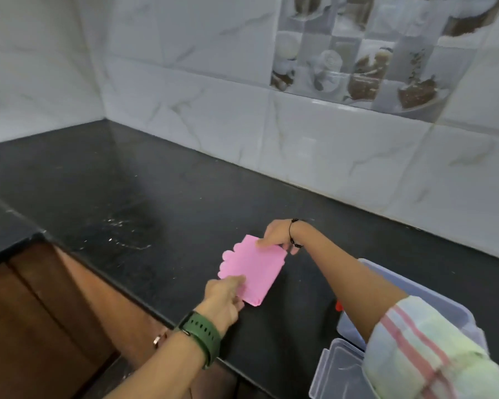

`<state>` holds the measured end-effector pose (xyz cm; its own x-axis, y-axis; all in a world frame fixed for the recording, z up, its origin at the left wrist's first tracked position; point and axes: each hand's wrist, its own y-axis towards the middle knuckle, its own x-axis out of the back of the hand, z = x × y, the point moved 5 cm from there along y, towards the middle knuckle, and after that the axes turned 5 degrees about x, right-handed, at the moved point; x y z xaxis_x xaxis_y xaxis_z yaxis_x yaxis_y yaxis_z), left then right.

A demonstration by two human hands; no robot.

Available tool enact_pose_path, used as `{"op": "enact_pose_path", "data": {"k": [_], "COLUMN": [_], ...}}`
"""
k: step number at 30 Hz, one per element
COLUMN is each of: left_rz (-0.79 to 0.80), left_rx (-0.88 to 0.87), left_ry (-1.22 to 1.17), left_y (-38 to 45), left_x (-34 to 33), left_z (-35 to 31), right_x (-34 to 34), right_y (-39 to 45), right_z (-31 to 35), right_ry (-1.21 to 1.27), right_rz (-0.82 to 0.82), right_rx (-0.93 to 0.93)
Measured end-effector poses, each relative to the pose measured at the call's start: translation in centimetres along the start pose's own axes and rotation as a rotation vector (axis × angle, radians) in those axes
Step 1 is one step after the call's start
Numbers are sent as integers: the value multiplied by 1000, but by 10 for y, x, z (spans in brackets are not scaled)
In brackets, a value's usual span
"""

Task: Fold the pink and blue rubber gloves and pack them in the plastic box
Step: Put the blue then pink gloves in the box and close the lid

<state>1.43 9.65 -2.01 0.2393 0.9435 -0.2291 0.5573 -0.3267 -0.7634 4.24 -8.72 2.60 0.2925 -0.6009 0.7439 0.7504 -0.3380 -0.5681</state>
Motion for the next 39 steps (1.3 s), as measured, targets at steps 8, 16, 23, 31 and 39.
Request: {"op": "enact_pose_path", "data": {"k": [8, 16, 23, 31, 39], "left_rz": [-12, -35, 66, 546, 717], "left_rx": [73, 107, -36, -210, -76], "left_ry": [-205, -121, -27, 267, 738], "left_y": [3, 12, 3, -52, -68], "left_x": [-15, -16, -31, -148, -217], "left_z": [10, 11, -21, -64, 20], "right_x": [-17, -34, -7, 87, 24], "right_y": [27, 32, 0, -143, -234], "right_z": [-6, -20, -28, -115, -213], "right_ry": [95, 392, 563, 835, 1044], "right_rz": [99, 212, 65, -444, -581], "right_rx": [-88, -128, -48, -45, -310]}}
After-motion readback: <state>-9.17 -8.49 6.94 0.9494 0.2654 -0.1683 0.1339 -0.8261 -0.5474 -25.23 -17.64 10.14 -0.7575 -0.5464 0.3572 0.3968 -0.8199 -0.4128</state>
